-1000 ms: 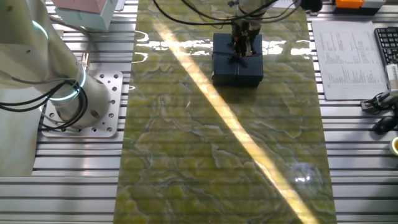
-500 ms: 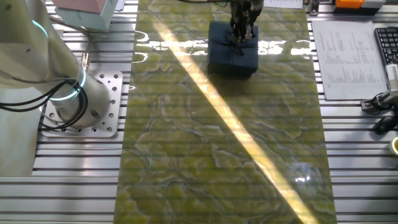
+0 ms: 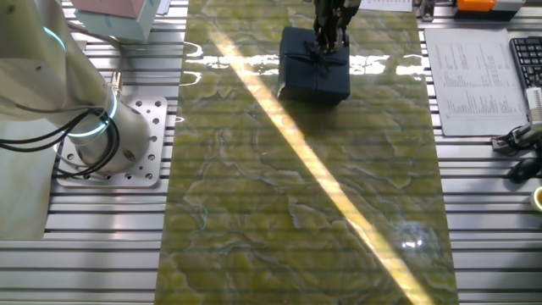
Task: Open a box
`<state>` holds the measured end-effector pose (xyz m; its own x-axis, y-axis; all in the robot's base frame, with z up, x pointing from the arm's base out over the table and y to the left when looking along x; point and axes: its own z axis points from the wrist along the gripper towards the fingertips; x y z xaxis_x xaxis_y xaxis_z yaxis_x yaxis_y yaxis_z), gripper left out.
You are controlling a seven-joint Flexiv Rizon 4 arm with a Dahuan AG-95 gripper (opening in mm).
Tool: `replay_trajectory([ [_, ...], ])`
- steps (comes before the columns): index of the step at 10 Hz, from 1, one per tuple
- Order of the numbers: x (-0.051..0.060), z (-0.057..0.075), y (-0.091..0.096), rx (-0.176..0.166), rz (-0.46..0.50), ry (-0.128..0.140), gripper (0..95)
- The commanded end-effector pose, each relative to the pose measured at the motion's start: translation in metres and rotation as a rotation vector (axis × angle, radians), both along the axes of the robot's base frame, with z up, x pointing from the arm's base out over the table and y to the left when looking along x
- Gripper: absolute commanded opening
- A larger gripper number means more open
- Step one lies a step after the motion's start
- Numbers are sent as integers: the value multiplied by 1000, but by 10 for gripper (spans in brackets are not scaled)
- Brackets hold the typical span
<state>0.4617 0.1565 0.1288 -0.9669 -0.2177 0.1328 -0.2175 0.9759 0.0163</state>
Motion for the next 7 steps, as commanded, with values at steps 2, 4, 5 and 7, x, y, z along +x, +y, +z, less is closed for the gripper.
replay_trajectory([
  [2,-2,6,-4,-12,8,32,0],
  [4,-3,8,-11,-22,28,45,0],
  [5,-5,8,-11,-3,14,13,0],
  [7,-3,13,-19,3,30,29,0],
])
